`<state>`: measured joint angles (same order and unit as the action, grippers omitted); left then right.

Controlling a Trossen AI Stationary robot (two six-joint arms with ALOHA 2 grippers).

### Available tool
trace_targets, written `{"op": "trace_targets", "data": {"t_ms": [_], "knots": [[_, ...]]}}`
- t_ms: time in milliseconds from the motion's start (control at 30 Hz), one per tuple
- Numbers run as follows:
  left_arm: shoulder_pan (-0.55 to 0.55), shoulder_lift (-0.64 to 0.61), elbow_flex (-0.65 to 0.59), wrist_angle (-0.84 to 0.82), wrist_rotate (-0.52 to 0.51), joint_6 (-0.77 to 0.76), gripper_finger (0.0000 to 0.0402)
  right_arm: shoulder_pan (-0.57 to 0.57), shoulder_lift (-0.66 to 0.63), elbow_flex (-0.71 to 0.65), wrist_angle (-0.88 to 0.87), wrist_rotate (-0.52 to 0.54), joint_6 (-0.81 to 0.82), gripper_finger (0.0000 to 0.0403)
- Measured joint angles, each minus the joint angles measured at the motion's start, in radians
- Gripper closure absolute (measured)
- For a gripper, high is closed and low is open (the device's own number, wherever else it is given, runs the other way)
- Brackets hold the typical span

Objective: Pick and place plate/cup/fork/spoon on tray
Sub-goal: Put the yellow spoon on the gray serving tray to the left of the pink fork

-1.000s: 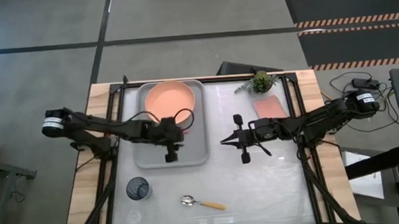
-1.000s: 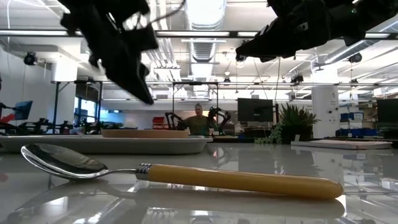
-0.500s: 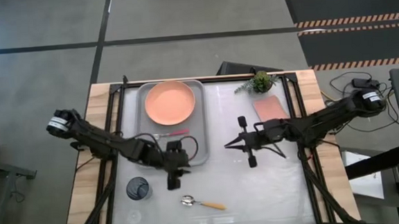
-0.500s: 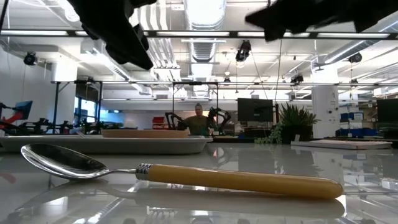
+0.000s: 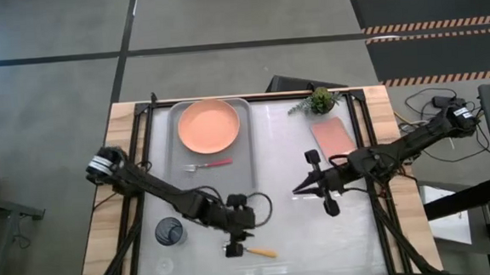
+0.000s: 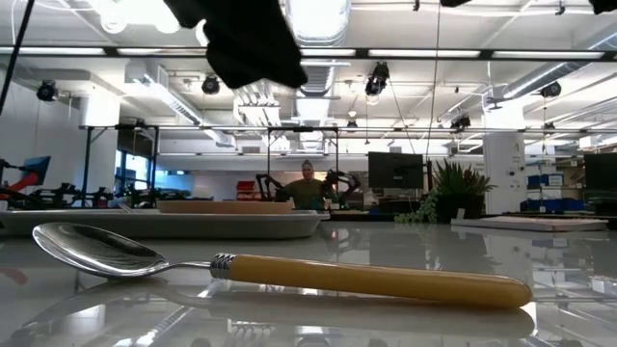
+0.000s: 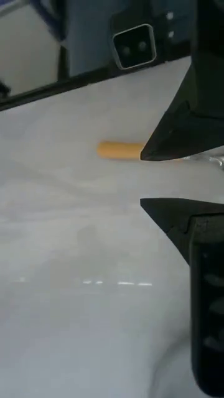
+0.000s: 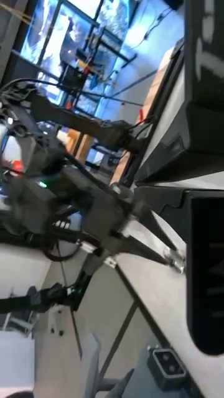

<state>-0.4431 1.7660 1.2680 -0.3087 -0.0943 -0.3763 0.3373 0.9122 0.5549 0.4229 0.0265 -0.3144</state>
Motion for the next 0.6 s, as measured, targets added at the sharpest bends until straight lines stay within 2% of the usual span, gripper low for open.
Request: {"op": "trace_targets", "data": {"t_ms": [167, 333, 600], "knots": [[-0.014, 0.083, 0.07, -0.1, 0.025, -0.042, 0.0313, 0.045, -0.018, 0.0, -0.008, 0.0, -0.004, 0.0394], [-0.039, 0.128, 0.074, -0.109, 0.129, -0.126, 0.0302, 0.06, -0.022, 0.0, -0.02, 0.001, -0.024, 0.0394], [-0.056, 0.127, 0.053, -0.09, 0.102, -0.135, 0.0261, 0.06, -0.022, 0.0, -0.015, 0.003, -0.055, 0.0394]]}}
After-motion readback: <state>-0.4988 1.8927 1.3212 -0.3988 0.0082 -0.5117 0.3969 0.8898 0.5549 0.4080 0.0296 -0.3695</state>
